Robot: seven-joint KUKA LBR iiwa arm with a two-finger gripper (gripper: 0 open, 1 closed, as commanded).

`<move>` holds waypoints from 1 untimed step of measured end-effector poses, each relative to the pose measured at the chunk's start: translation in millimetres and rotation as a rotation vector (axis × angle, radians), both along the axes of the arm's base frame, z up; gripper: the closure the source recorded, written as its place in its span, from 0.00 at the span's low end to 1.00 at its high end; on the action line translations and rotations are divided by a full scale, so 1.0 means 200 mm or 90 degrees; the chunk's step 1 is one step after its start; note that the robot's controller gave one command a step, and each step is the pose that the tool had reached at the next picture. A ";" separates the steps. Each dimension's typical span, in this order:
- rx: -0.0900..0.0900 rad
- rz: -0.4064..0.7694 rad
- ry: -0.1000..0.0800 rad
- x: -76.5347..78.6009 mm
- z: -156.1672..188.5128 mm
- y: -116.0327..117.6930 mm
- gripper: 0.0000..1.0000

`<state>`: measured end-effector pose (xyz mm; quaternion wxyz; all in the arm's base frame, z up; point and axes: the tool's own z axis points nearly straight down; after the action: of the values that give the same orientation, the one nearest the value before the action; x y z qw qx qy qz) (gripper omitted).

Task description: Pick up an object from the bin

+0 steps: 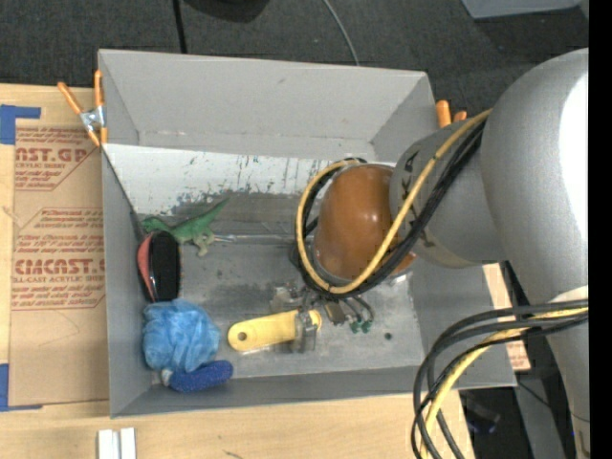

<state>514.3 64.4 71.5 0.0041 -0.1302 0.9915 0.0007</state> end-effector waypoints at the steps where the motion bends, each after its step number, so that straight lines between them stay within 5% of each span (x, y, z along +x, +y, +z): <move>1: 0.000 0.000 0.000 0.00 0.00 0.00 1.00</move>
Offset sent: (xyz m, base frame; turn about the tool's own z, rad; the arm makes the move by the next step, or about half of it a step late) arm 0.0000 0.0000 0.0480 0.0000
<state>514.3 64.4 71.5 0.0041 -0.1304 0.9915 0.0006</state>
